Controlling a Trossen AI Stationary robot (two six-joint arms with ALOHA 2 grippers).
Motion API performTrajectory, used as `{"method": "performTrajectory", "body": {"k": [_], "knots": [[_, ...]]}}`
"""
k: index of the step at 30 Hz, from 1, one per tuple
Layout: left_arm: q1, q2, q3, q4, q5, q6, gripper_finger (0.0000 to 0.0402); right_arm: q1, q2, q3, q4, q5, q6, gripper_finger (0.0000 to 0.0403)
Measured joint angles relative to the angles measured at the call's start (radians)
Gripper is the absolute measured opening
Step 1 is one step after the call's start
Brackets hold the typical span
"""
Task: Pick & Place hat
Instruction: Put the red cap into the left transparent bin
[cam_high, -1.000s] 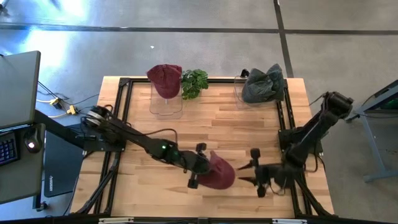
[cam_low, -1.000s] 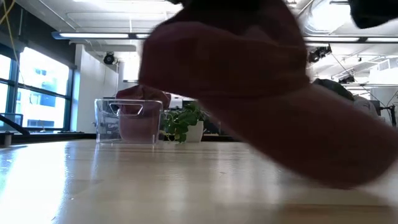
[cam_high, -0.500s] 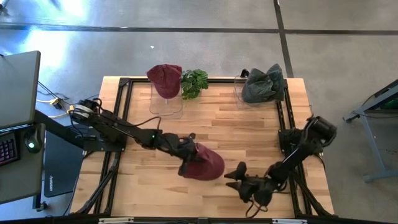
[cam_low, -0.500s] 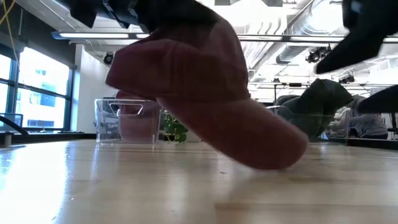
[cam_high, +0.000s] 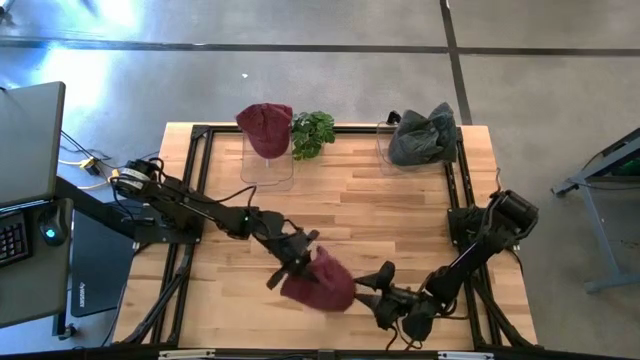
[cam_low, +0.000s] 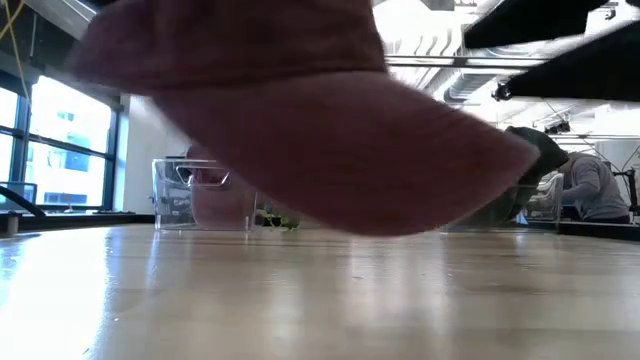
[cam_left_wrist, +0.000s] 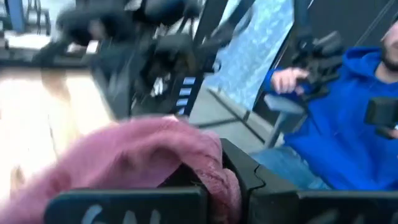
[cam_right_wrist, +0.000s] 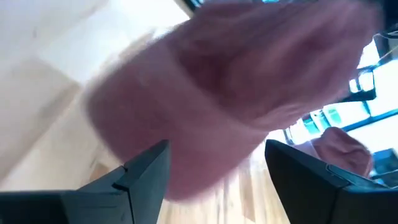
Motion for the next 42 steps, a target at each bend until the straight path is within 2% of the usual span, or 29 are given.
{"method": "performTrajectory", "body": {"k": [4, 6, 8, 10, 13, 16, 18, 21, 23, 25, 32, 36, 42], "knots": [[0.063, -0.009, 0.044, -0.193, 0.103, -0.011, 0.0014, 0.0, -0.036, 0.004, 0.003, -0.022, 0.068, 0.0259], [0.087, -0.055, 0.094, -0.387, 0.126, -0.012, 0.0015, 0.0, -0.049, 0.004, 0.004, -0.022, 0.106, 0.0258], [0.105, -0.076, 0.191, -0.6, 0.095, 0.05, 0.0015, 0.0, -0.053, 0.004, 0.008, -0.02, 0.135, 0.0259], [0.119, -0.08, 0.3, -0.894, 0.027, 0.146, 0.0011, 0.0, -0.054, 0.004, 0.008, -0.025, 0.161, 0.0259], [0.121, -0.072, 0.499, -1.296, -0.172, 0.289, 0.0005, -0.002, -0.054, 0.004, 0.007, -0.033, 0.191, 0.0259], [0.12, -0.036, 0.676, -1.573, -0.372, 0.396, 0.0007, -0.001, -0.054, 0.004, 0.002, -0.042, 0.221, 0.0259], [0.12, -0.013, 0.759, -1.737, -0.457, 0.446, 0.0007, -0.004, -0.054, 0.004, -0.001, -0.049, 0.242, 0.0259], [0.12, 0.006, 0.872, -1.826, -0.549, 0.538, 0.0006, -0.007, -0.054, 0.004, -0.005, -0.058, 0.251, 0.0259], [0.12, 0.007, 0.917, -1.933, -0.63, 0.591, 0.0006, -0.012, -0.054, 0.004, -0.006, -0.069, 0.254, 0.0259], [0.12, 0.009, 0.953, -1.958, -0.712, 0.636, 0.0006, -0.018, -0.054, 0.003, -0.01, -0.077, 0.271, 0.0259], [0.174, 0.01, 0.963, -2.081, -1.023, 0.845, 0.0006, -0.046, -0.054, 0.002, -0.043, -0.124, 0.328, 0.0259], [0.226, 0.009, 0.964, -2.17, -1.108, 0.944, 0.0006, -0.058, -0.054, 0.001, -0.047, -0.14, 0.33, 0.0259], [0.296, 0.009, 0.964, -2.148, -1.189, 1.017, 0.0006, -0.064, -0.054, 0.001, -0.061, -0.153, 0.356, 0.0259]]}}
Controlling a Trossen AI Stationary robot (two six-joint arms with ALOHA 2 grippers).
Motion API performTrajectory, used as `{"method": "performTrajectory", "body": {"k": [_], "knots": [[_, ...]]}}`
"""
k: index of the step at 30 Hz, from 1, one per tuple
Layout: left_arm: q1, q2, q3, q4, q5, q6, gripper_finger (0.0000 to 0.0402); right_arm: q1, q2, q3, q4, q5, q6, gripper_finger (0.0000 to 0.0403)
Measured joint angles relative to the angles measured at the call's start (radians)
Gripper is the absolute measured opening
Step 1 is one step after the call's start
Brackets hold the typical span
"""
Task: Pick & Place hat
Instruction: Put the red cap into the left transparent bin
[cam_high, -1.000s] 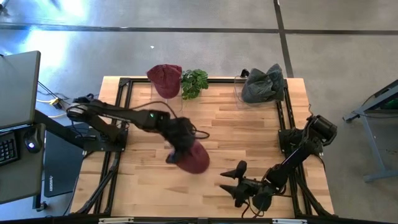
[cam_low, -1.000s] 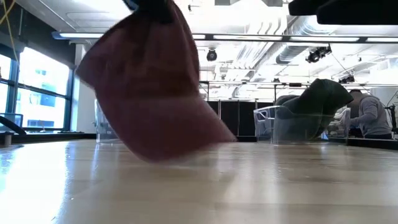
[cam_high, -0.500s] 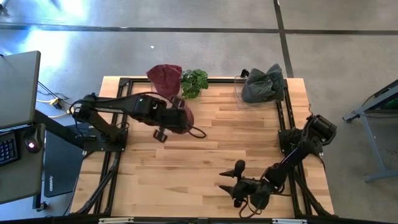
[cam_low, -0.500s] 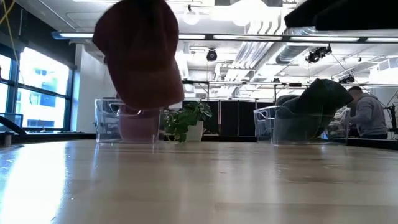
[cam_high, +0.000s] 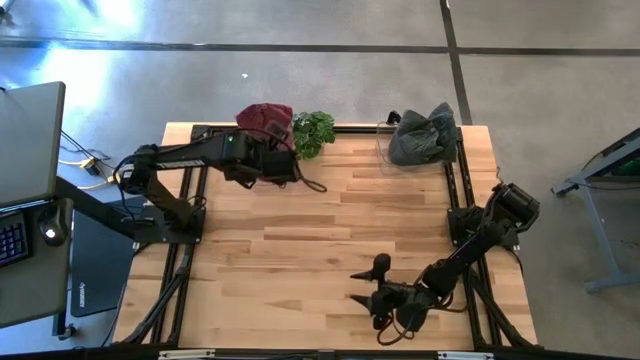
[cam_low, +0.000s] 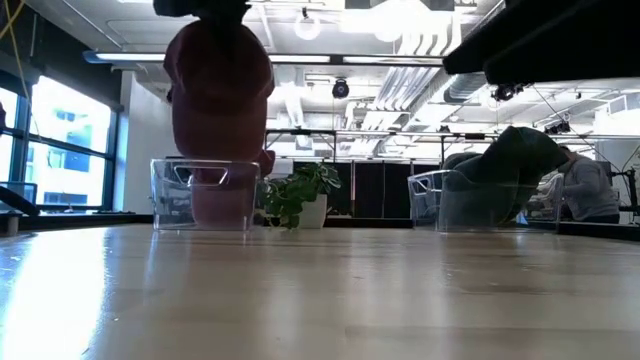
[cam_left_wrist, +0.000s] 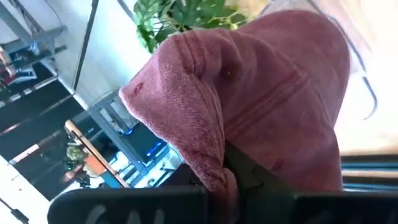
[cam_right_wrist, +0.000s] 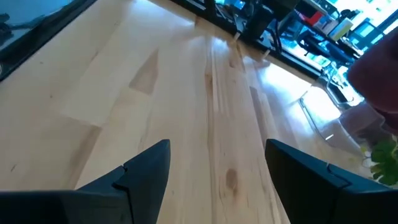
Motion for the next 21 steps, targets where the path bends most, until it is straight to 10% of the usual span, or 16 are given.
{"method": "performTrajectory", "body": {"k": [21], "knots": [[0.217, 0.0, -0.235, 0.305, 0.03, 0.185, 0.0005, -0.001, 0.0, 0.0, -0.06, -0.015, 0.047, 0.0259]]}}
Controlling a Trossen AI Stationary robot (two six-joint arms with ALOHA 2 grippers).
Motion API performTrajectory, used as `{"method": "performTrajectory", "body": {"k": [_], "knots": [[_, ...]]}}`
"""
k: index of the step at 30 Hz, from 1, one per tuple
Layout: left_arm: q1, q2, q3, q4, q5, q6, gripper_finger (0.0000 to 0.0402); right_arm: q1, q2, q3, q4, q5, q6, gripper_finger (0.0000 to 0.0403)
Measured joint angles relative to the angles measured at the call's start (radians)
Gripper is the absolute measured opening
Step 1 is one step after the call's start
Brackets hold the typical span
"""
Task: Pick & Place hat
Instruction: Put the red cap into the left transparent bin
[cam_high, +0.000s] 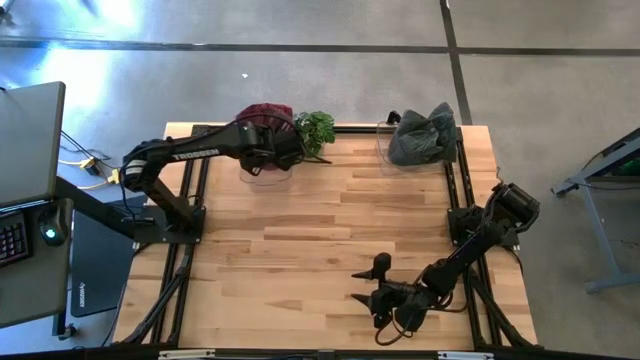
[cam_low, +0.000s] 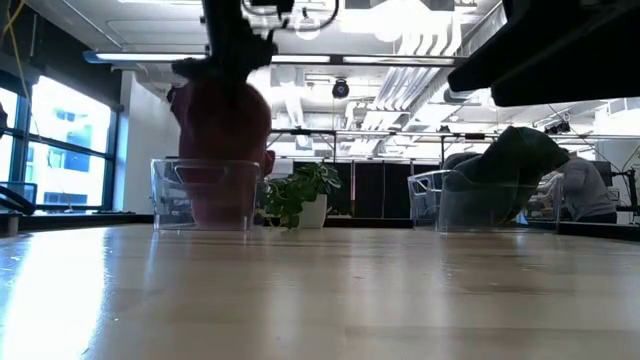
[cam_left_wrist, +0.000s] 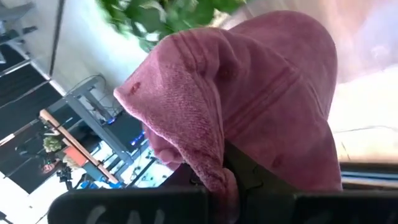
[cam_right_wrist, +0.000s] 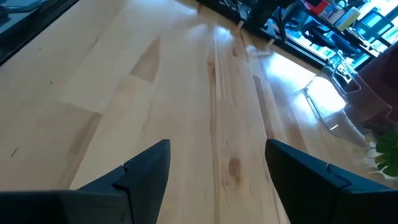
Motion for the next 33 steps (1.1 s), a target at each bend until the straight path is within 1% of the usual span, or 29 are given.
{"method": "performTrajectory", "body": {"k": [7, 11, 13, 16, 18, 22, 25, 28, 31, 33], "knots": [[0.057, 0.0, -0.187, 0.203, -0.012, 0.097, 0.0005, 0.0, 0.0, 0.0, -0.03, 0.0, 0.03, 0.0259], [0.089, 0.0, -0.234, 0.295, -0.027, 0.095, 0.0005, -0.003, 0.0, 0.0, -0.032, 0.011, 0.028, 0.0259], [0.108, 0.0, -0.24, 0.319, -0.005, 0.094, 0.001, -0.01, 0.0, 0.0, -0.035, 0.014, 0.028, 0.0259], [0.142, 0.0, -0.241, 0.339, 0.056, 0.104, 0.0042, -0.026, 0.0, 0.0, -0.036, 0.013, 0.03, 0.0259], [0.17, 0.0, -0.242, 0.355, 0.081, 0.108, 0.0076, -0.038, 0.0, 0.0, -0.038, 0.0, 0.03, 0.0259], [0.238, -0.013, -0.242, 0.388, 0.097, 0.105, 0.015, -0.064, 0.0, 0.0, -0.039, -0.035, 0.031, 0.0259], [0.29, -0.015, -0.242, 0.432, 0.131, 0.099, 0.0191, -0.082, 0.0, 0.0, -0.041, -0.055, 0.031, 0.0259], [0.336, -0.014, -0.242, 0.489, 0.171, 0.083, 0.0212, -0.098, 0.0, 0.0, -0.043, -0.07, 0.031, 0.0259], [0.369, -0.021, -0.242, 0.504, 0.187, 0.07, 0.0216, -0.113, 0.0, 0.0, -0.043, -0.083, 0.031, 0.0259], [0.384, -0.046, -0.242, 0.505, 0.223, 0.048, 0.0217, -0.123, 0.0, 0.0, -0.044, -0.089, 0.03, 0.0259]]}}
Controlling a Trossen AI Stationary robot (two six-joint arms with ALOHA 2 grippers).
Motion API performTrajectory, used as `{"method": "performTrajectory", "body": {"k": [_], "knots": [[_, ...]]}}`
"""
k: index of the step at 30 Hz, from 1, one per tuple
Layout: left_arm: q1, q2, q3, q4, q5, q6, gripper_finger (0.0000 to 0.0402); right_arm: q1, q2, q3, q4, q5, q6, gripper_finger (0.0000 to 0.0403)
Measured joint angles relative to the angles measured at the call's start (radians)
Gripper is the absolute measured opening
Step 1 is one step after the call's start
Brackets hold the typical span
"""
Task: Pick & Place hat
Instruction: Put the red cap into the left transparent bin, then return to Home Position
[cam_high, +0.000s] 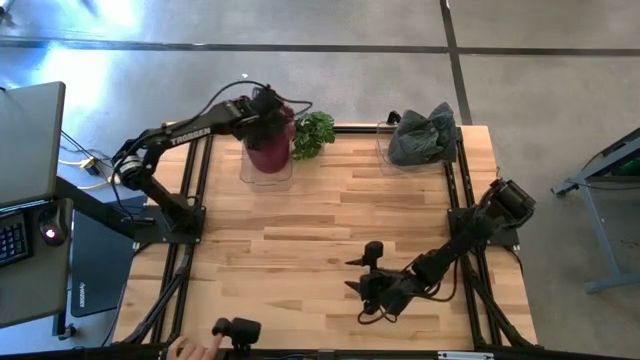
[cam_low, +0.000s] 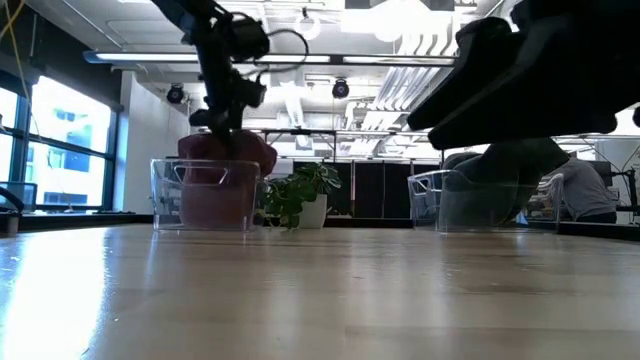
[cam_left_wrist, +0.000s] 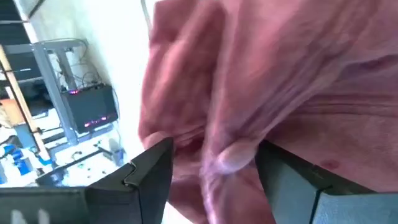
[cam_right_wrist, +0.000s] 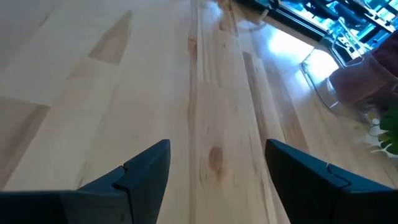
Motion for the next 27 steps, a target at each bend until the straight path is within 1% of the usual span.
{"method": "performTrajectory", "body": {"k": [6, 8, 11, 15, 18, 21, 24, 27], "knots": [[0.024, -0.098, 0.0, -0.016, 0.173, -0.108, 0.0217, -0.029, 0.0, 0.0, -0.024, -0.008, 0.021, 0.0259], [0.054, -0.146, 0.0, -0.025, 0.18, -0.19, 0.0217, -0.035, 0.0, 0.0, -0.036, -0.021, 0.045, 0.0259], [0.101, -0.212, 0.001, -0.064, 0.2, -0.379, 0.0217, -0.035, 0.0, 0.0, -0.04, -0.05, 0.059, 0.0259], [0.147, -0.281, -0.002, -0.113, 0.298, -0.579, 0.0217, -0.03, 0.0, 0.0, -0.037, -0.05, 0.061, 0.0259], [0.152, -0.349, -0.066, -0.091, 0.389, -0.652, 0.0216, -0.022, 0.0, 0.0, -0.037, -0.049, 0.078, 0.0259], [0.096, -0.449, -0.187, 0.013, 0.467, -0.699, 0.0199, -0.009, 0.0, 0.0, -0.036, -0.048, 0.11, 0.0259], [-0.025, -0.527, -0.341, 0.137, 0.478, -0.775, 0.0168, 0.004, -0.012, 0.0, -0.039, -0.063, 0.131, 0.0258], [-0.157, -0.594, -0.493, 0.27, 0.477, -0.874, 0.0134, 0.006, -0.059, 0.0, -0.046, -0.122, 0.142, 0.0243]]}}
